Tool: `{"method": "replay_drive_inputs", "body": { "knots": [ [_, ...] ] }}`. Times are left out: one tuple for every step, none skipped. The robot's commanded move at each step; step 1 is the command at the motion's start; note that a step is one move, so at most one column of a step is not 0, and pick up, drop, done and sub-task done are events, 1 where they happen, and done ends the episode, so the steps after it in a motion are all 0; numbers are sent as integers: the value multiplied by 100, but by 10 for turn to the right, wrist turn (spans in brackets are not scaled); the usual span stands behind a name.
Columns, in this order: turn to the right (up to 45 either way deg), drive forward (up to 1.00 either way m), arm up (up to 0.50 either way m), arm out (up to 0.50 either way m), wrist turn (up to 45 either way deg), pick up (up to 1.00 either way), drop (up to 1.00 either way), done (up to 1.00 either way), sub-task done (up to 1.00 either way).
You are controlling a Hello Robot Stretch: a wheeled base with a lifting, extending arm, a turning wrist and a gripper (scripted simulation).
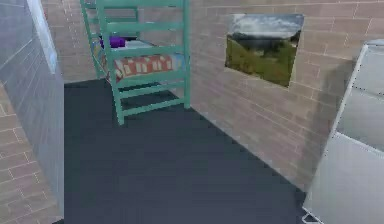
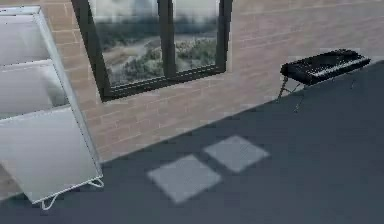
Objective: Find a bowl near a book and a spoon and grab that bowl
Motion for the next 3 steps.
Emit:
{"method": "replay_drive_inputs", "body": {
  "knots": [
    [450,0,0,0,0,0,0,0,0],
    [450,0,0,0,0,0,0,0,0],
    [450,0,0,0,0,0,0,0,0]
  ]
}}
